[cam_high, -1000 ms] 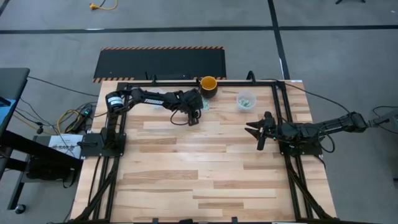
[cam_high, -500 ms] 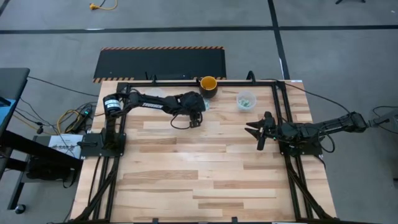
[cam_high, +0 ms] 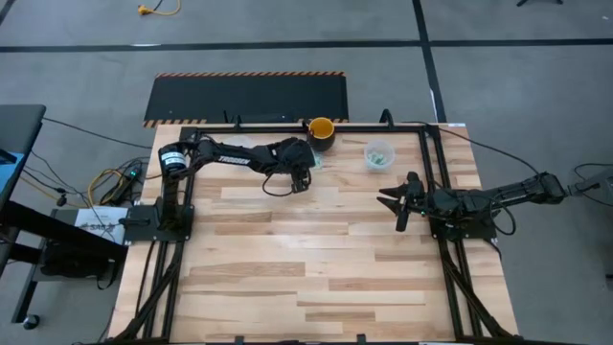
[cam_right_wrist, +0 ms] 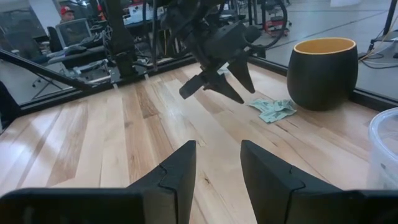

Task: Pick and place Stevia / Truvia into bins
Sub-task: Put the stevia packet into the left transparent container

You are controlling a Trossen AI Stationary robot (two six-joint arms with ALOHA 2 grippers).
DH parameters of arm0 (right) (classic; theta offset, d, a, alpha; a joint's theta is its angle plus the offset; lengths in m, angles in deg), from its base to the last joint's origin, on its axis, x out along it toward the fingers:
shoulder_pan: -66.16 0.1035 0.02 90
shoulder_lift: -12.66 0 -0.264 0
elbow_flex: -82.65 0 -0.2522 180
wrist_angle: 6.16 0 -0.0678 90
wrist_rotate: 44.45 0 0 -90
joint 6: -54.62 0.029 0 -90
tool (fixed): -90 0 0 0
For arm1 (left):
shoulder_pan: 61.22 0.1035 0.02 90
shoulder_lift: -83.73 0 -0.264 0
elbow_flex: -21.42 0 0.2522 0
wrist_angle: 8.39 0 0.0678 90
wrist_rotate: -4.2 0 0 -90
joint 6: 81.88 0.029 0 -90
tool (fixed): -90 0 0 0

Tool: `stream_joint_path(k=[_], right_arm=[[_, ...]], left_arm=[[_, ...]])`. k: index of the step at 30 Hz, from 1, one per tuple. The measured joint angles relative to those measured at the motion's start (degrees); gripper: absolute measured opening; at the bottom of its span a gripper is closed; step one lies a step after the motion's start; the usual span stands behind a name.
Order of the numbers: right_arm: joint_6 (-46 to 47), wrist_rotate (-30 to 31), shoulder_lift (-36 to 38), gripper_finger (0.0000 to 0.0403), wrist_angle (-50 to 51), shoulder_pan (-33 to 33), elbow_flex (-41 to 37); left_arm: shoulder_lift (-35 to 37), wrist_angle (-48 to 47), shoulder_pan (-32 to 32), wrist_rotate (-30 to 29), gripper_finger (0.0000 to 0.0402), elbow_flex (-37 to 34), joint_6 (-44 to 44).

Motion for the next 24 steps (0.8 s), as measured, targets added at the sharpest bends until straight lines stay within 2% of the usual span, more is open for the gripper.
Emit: stream_joint_path(k=[6, 14, 24], right_arm=[[0.00, 0.00, 0.00, 0.0121, 0.00, -0.01, 0.01], [-0.02, 0.00, 0.00, 0.0121, 0.00, -0.01, 0.01], [0.00, 0.00, 0.00, 0.0121, 0.00, -0.01, 0.01]], left_arm=[[0.00, -2.52, 2.47, 6.42, 0.0138, 0.00, 1.11], [0.00, -2.93, 5.12, 6.37, 0.0138, 0.00, 2.68], [0.00, -3.07, 5.35, 11.23, 0.0138, 0.00, 6.87]])
